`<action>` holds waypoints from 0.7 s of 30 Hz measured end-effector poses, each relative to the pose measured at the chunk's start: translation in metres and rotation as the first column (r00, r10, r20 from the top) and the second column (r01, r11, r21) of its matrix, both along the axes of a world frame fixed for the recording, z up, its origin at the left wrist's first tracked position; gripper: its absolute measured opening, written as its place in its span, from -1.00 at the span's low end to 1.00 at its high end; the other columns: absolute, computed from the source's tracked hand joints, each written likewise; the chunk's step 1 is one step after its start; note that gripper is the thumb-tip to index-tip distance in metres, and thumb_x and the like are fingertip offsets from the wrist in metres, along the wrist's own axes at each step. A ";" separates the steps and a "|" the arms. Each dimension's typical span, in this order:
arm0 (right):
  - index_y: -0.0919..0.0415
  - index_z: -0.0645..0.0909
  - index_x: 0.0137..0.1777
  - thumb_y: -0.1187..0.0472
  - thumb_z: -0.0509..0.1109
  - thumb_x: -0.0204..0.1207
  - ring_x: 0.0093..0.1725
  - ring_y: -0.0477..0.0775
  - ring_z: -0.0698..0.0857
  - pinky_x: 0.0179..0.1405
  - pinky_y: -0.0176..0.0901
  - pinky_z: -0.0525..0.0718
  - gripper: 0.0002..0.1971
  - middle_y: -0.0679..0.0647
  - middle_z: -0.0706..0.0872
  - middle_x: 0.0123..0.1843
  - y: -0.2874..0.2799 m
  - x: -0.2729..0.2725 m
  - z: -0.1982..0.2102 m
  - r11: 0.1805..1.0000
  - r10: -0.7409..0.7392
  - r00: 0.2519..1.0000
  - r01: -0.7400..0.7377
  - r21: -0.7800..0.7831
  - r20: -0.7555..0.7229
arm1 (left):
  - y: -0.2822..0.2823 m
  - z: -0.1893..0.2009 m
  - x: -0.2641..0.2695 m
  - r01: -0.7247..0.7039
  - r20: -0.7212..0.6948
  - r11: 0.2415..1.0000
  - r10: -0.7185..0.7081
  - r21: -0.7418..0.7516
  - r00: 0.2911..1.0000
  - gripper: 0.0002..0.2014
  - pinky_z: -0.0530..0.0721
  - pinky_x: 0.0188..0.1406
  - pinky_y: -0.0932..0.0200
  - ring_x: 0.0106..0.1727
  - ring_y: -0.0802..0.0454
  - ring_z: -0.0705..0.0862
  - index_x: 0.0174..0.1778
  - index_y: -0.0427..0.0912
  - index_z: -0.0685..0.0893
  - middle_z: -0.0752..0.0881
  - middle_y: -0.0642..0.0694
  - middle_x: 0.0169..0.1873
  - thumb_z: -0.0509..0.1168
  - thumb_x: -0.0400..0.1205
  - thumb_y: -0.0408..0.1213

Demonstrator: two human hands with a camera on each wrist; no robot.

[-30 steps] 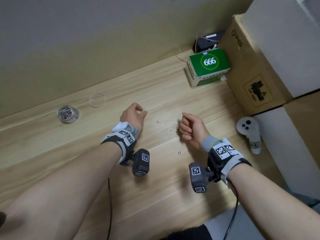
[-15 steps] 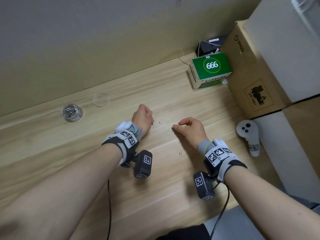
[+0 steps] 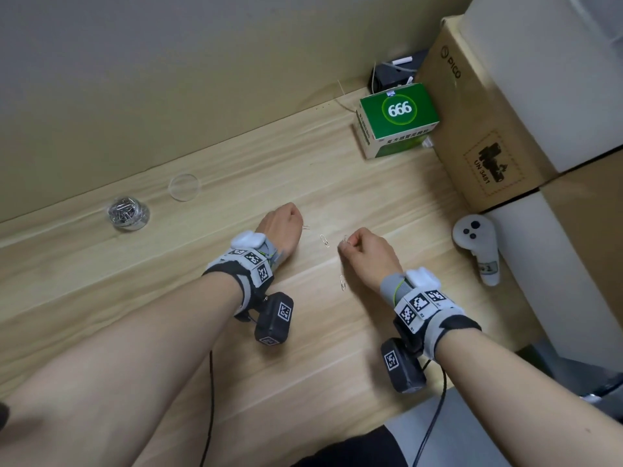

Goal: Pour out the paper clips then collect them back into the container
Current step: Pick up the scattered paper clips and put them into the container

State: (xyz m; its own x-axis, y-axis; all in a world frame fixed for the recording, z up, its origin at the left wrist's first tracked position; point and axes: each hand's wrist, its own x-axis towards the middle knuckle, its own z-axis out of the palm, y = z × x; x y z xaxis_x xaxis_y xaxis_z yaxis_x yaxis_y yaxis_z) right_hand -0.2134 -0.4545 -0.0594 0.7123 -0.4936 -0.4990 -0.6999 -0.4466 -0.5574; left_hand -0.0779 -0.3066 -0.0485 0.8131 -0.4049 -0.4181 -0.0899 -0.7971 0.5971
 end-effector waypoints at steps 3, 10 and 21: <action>0.14 0.42 -0.33 0.09 0.16 0.44 -0.28 0.16 0.46 -0.24 0.02 0.47 -0.82 0.08 0.57 -0.32 -0.005 -0.001 0.007 0.961 -0.182 0.981 0.165 0.221 0.059 | -0.002 0.001 0.001 -0.077 0.010 0.997 0.077 -0.027 0.997 -0.78 0.59 -0.19 -0.03 -0.17 -0.25 0.62 -0.20 -0.15 0.62 0.71 -0.14 -0.26 0.06 0.55 -0.26; 0.23 0.39 -0.49 0.23 0.07 0.28 -0.65 -0.04 0.15 -0.54 -0.36 0.06 -0.82 0.07 0.25 -0.63 -0.010 -0.011 0.021 0.606 -0.528 0.849 0.345 0.717 0.037 | 0.000 -0.008 -0.004 0.069 0.071 0.996 -0.074 0.062 0.995 -0.74 0.44 -0.29 0.07 -0.22 -0.06 0.60 0.00 -0.01 0.52 0.63 0.04 -0.29 0.36 0.48 -0.03; 0.09 0.57 -0.41 -0.11 0.52 0.40 -0.38 0.04 0.64 -0.24 -0.08 0.59 -0.66 0.00 0.70 -0.42 -0.014 -0.015 -0.001 0.915 -0.296 0.946 0.241 0.322 0.133 | 0.007 -0.021 -0.018 0.057 0.111 0.988 -0.074 0.146 0.991 -0.77 0.63 -0.18 0.03 -0.14 -0.11 0.67 -0.20 -0.03 0.61 0.74 -0.01 -0.16 0.32 0.61 0.05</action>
